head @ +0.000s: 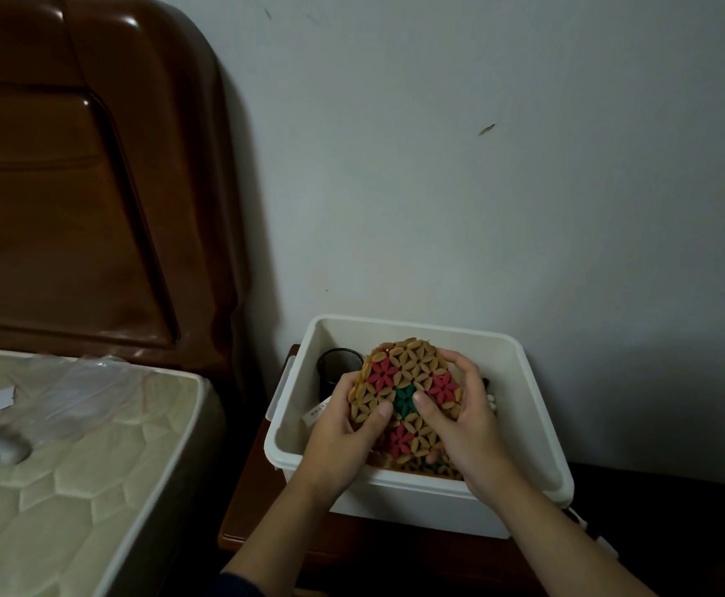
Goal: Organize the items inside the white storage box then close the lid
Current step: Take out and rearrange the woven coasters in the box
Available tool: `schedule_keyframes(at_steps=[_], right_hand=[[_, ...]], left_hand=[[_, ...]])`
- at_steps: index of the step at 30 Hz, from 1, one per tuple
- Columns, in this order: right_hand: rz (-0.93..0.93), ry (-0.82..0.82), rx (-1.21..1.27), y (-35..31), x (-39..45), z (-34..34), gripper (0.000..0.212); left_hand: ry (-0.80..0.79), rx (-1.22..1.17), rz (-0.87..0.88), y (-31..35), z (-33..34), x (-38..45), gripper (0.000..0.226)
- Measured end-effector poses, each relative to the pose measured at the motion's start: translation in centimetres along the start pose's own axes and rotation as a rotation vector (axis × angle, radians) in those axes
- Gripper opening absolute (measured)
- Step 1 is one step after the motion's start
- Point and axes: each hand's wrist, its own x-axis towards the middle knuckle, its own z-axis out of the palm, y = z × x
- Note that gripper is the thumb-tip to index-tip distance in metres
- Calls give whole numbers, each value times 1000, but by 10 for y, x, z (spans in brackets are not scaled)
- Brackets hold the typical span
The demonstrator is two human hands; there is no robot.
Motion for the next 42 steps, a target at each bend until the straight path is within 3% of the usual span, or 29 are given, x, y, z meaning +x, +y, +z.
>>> schedule_keyframes(at_steps=[2,4,9,18,25,32,42], right_hand=[[1,16,-8,1,0,0,63],[18,31,-11,2,0,0,63],[35,65,-30,2,-1,-1,65],[65,36,-31,-5,-3,4,41],[82,26,-44,-5,-3,4,52],[105,41,-45,-3,-3,4,51],[126,48,-33,-1,-3,6,47]], left_hand=[[15,0,-63,6,1,0,33],[16,9,-107,7,0,0,44],[2,-45,-111,9,-3,-1,45],[18,-141,-190,9,-5,2,37],[0,-127,-194,5,-8,4,44],[15,-108,-207,4,-9,5,49],[45,-114,-140,-5,-5,3,25]])
